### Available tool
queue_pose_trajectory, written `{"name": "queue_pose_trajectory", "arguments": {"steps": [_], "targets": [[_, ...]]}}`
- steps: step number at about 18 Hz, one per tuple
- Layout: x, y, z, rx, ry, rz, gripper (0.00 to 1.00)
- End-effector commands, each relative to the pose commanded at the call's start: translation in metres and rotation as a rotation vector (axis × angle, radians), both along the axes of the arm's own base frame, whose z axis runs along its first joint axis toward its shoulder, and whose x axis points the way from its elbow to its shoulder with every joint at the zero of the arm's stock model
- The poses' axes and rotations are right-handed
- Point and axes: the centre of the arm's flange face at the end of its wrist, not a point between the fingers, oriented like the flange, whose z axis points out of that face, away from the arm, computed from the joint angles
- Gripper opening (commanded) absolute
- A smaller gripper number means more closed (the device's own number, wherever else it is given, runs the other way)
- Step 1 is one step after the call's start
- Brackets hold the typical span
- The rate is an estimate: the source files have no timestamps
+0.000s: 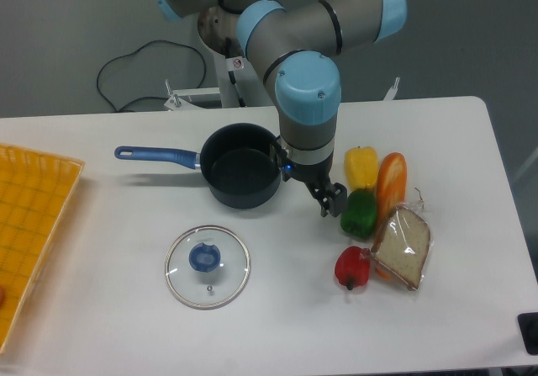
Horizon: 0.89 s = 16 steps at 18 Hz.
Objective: Pick up the toast
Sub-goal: 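Move the gripper over the bagged toast slice beside the peppers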
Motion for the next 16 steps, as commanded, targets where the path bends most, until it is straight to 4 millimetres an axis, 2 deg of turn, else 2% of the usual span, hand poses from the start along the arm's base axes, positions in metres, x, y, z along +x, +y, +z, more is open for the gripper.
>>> {"name": "queue_pose_trajectory", "arguments": {"steps": [7,11,16], "targets": [[0.0,0.006,-0.019,-0.018,-0.021,-0.005,1.0],[0.005,-0.001,-0.032,-0.055,-0.028,0.004,1.0],[-0.002,0.0,-0.026,-0.031,-0.012,0.015,1.0]]}}
